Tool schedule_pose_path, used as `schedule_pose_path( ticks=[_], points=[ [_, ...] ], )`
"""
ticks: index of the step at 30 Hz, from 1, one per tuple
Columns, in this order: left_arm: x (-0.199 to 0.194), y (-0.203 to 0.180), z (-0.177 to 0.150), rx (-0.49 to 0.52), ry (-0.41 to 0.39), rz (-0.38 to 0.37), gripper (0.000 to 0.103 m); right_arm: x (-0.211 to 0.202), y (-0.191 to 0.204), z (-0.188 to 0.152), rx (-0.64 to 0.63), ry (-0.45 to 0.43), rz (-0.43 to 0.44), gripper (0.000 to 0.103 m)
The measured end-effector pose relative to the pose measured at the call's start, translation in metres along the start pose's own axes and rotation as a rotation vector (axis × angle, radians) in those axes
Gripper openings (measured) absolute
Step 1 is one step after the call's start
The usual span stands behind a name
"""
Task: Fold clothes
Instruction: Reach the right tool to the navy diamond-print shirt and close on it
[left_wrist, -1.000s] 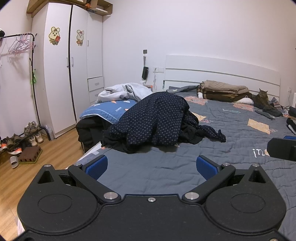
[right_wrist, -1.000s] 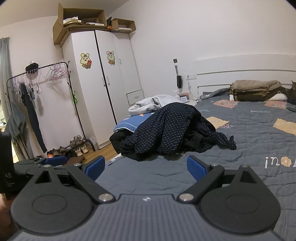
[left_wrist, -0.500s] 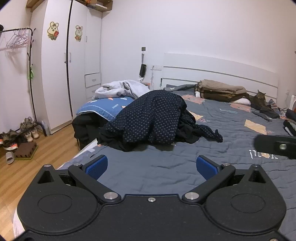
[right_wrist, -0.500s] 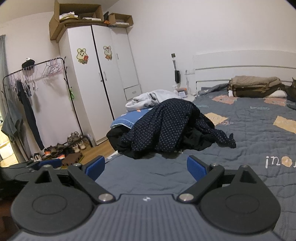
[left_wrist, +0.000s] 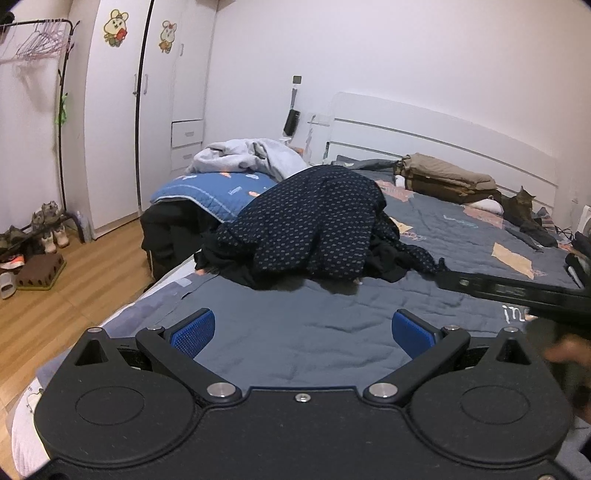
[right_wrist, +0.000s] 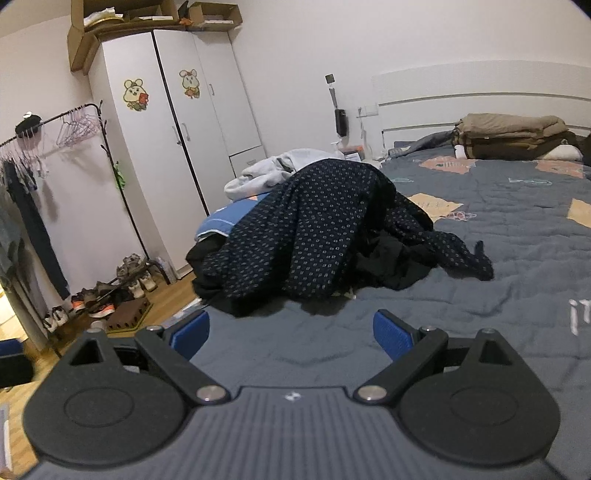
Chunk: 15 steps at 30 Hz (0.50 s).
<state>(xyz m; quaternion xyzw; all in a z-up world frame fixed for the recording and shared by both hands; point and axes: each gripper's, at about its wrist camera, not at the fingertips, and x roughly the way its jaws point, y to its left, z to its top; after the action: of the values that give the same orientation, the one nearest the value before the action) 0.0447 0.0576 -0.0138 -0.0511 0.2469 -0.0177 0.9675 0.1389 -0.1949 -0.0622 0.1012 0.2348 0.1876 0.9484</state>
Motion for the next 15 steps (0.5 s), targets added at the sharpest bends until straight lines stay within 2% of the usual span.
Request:
schedule_pose_path(
  ticks=[8, 15],
  points=[
    [0.017, 0.016, 0.001, -0.045, 0.034, -0.002, 0.103, 0.093, -0.023, -0.008, -0.013, 0.016, -0.031, 0.095],
    [0.027, 0.023, -0.001, -0.07, 0.054, 0.001, 0.103, 0.141, -0.026, -0.013, -0.012, -0.007, -0.035, 0.095]
  ],
)
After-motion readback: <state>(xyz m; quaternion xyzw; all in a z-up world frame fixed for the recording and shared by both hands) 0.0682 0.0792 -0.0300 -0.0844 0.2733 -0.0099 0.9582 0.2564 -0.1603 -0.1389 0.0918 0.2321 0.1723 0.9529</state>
